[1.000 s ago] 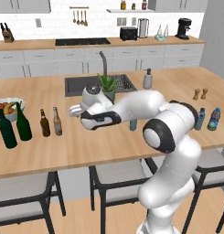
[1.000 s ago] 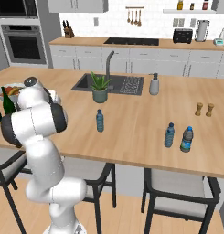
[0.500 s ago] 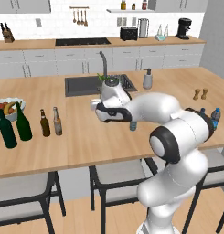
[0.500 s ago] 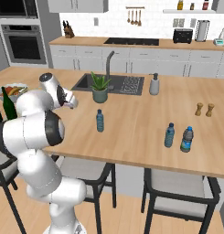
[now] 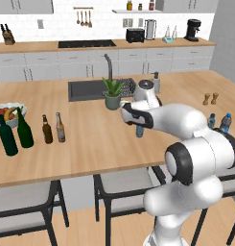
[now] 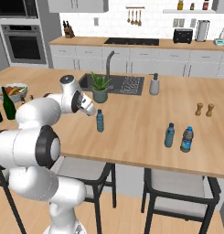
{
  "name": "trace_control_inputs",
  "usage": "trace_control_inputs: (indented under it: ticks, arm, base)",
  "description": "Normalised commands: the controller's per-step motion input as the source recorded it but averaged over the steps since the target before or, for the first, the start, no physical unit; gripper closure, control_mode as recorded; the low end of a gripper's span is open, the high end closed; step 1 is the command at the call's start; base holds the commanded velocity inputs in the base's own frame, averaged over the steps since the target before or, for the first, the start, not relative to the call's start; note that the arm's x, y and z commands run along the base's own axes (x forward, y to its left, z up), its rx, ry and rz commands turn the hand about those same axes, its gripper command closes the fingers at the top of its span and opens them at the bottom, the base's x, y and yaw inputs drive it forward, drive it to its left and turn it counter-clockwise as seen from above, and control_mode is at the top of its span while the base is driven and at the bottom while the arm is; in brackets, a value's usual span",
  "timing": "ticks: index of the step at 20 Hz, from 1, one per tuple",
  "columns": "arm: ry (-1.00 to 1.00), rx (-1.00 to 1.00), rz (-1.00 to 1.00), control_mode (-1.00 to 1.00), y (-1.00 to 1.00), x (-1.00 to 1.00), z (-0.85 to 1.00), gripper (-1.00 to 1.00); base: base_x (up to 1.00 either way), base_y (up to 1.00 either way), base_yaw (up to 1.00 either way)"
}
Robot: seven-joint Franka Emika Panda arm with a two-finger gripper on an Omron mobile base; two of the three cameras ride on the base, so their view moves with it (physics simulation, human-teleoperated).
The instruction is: Move the plastic bottles in the middle to the plastics group, and the glass bottles in the middle to the glass group.
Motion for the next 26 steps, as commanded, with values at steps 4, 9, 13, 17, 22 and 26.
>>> trace_control_inputs:
  ticks: [4,9,13,17,22,26]
  arm:
    - [0.06,0.03,-0.01,-1.00,-0.70,-0.15,0.00,-1.00]
    - [0.13,-0.07,0.18,-1.00,-0.41,-0.04,0.00,-1.00]
    - [0.17,-0.20,0.27,-1.00,-0.04,0.00,-0.09,-1.00]
    - [-0.01,-0.04,0.02,-1.00,0.01,0.21,-0.43,-1.00]
    - [-0.10,0.00,0.00,-1.00,0.00,0.34,-0.16,-1.00]
    - [-0.14,0.01,0.00,-1.00,0.00,0.12,0.07,-1.00]
  base:
    - [0.00,0.00,0.00]
    - [0.00,0.00,0.00]
    - [0.00,0.00,0.00]
    - [0.00,0.00,0.00]
    - [0.00,0.00,0.00]
    - [0.00,0.00,0.00]
